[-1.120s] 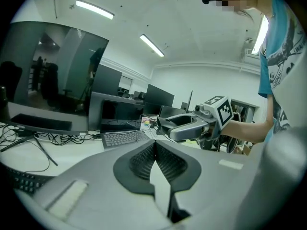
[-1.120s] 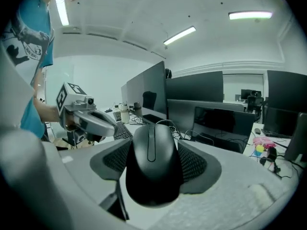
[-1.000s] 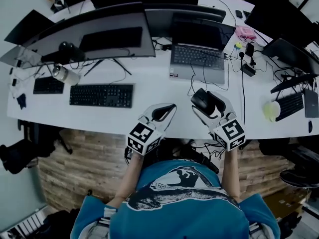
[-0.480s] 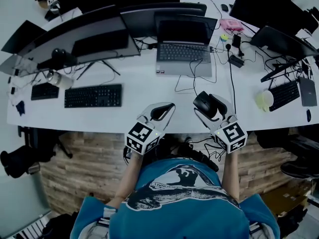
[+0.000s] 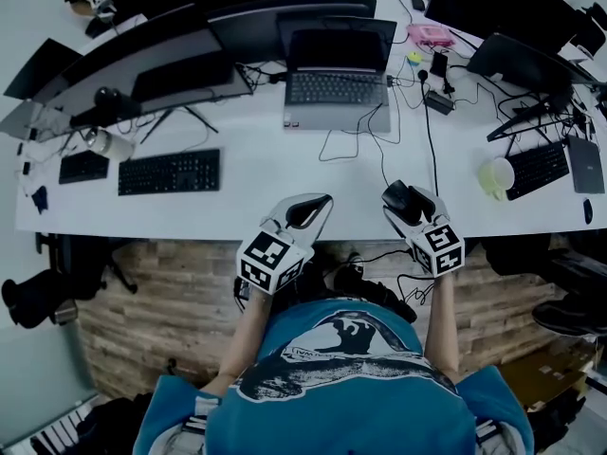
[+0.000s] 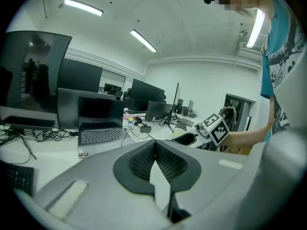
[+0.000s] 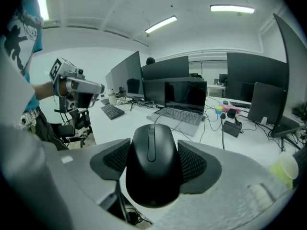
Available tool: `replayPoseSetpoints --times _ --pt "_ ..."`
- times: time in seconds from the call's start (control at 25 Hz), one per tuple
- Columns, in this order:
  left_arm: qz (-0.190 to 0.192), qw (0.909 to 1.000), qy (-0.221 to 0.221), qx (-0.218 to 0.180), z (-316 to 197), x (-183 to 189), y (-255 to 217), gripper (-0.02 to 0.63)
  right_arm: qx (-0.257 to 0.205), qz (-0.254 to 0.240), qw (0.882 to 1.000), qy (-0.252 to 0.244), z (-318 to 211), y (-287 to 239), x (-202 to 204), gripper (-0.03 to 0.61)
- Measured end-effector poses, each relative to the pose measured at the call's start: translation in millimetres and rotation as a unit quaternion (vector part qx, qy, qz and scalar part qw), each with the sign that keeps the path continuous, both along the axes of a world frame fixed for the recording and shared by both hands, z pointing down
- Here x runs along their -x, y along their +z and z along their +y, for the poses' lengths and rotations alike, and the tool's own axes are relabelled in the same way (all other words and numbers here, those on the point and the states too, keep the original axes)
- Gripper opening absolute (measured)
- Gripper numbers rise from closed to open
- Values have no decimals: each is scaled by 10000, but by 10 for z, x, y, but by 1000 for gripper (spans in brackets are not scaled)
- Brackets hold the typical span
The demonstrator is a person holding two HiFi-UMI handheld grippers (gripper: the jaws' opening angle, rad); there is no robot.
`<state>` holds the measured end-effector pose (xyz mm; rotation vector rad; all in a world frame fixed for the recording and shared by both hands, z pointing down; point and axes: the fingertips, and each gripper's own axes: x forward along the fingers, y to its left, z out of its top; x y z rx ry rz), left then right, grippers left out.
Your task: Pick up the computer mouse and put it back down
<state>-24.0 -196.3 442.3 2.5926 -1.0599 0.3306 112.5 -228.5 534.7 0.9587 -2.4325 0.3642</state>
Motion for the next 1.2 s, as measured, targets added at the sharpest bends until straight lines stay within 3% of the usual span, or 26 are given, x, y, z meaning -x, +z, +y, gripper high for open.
replayPoseSetpoints --times 0.52,1.2 --pt "-98 9986 -493 168 356 -227 124 12 836 530 9951 -88 40 1056 -518 307" --pt "-190 9952 -958 93 643 -224 140 12 752 1176 9892 -441 115 1416 -563 310"
